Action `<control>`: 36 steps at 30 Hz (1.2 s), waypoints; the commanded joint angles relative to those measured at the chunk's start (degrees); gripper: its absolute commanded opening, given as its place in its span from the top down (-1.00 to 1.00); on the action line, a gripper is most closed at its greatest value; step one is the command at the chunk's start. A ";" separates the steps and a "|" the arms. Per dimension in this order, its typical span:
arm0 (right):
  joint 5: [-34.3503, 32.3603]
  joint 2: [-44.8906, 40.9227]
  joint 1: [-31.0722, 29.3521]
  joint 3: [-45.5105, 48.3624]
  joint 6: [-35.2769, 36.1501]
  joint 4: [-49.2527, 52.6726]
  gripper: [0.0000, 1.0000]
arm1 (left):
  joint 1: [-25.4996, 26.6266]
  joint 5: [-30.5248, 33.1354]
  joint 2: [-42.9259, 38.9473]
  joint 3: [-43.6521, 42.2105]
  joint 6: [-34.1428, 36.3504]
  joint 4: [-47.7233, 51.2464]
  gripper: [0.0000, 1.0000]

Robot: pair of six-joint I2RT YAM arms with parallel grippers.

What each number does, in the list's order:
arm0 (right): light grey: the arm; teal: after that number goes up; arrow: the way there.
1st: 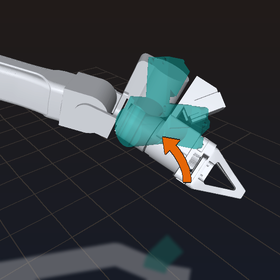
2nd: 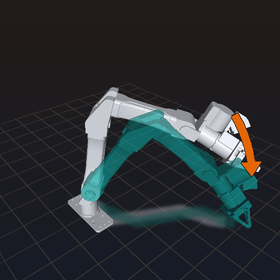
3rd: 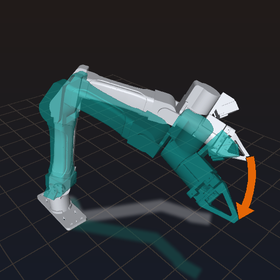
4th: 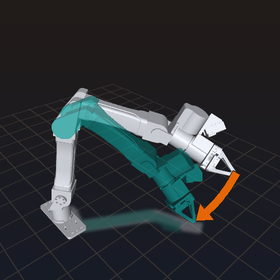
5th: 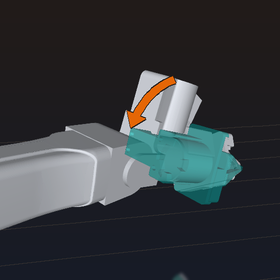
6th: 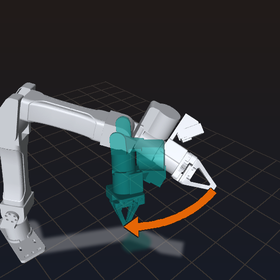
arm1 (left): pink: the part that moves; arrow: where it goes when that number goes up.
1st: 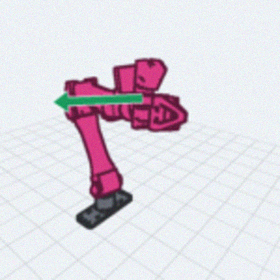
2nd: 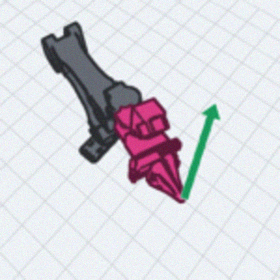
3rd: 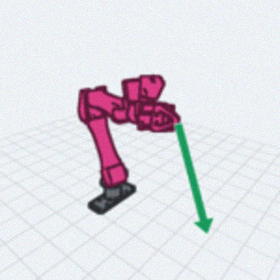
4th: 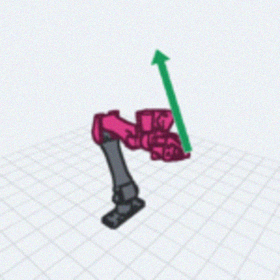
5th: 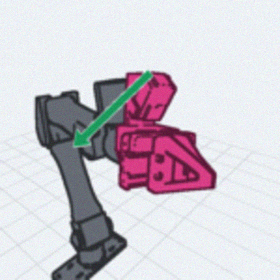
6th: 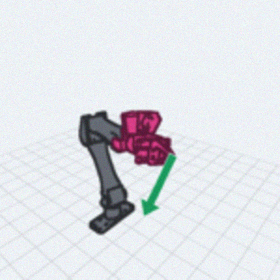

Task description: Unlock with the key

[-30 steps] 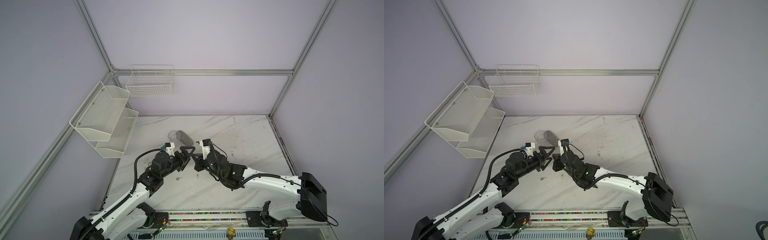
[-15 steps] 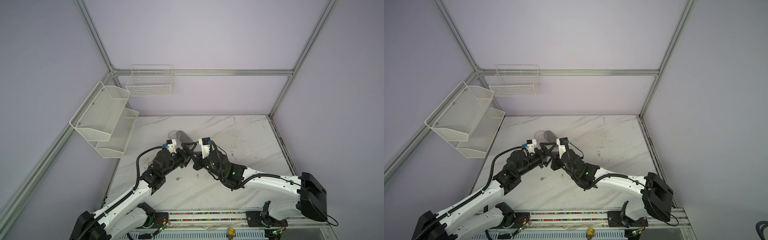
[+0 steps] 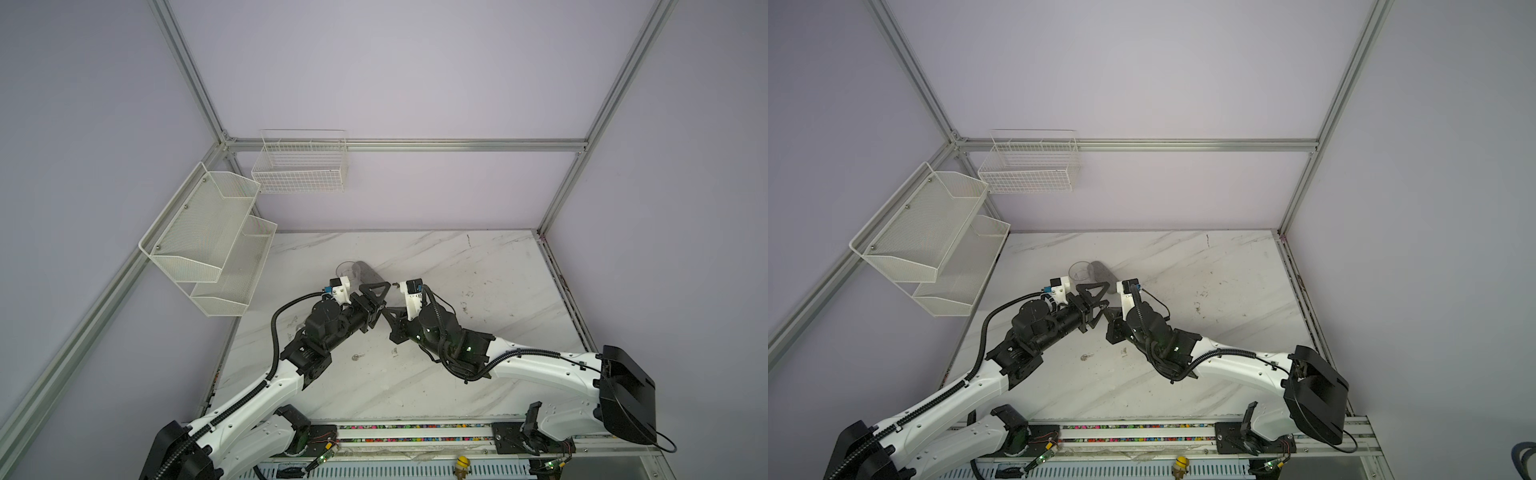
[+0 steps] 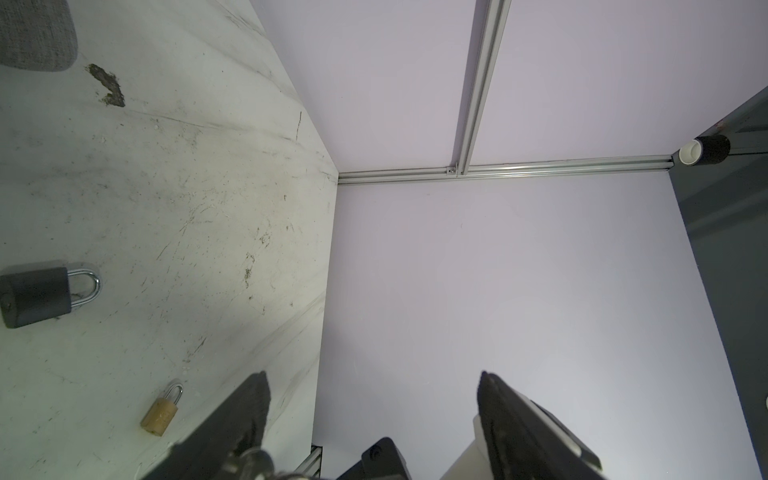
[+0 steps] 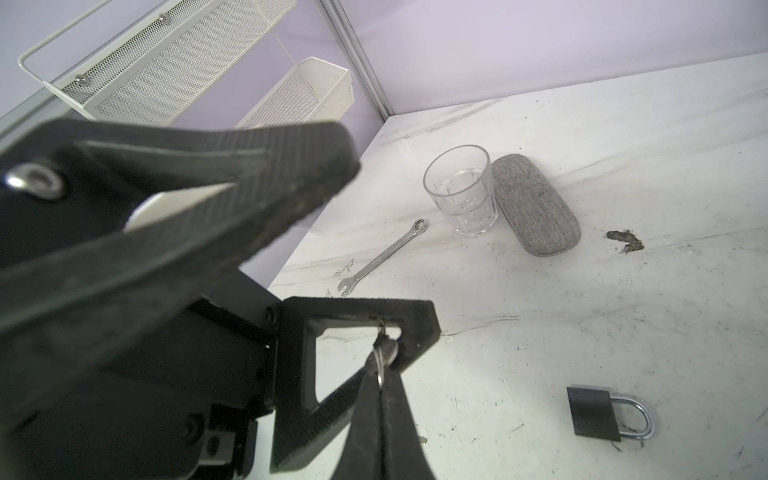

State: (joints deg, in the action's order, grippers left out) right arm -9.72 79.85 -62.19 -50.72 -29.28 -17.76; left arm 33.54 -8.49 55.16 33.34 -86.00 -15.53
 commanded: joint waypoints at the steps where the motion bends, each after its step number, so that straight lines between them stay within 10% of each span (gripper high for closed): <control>1: -1.29 -2.68 0.41 0.86 0.18 -1.15 1.00 | 0.34 1.10 -0.95 2.79 -0.15 -2.40 -0.51; 36: -3.56 -4.18 0.48 0.71 1.09 0.62 1.00 | 0.29 1.95 0.31 5.11 2.40 3.08 0.68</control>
State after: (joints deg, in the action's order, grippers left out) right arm -11.86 77.12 -61.95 -49.54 -29.02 -17.47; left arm 33.56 -6.17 55.22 33.36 -84.64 -11.75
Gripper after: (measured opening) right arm 0.048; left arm 0.168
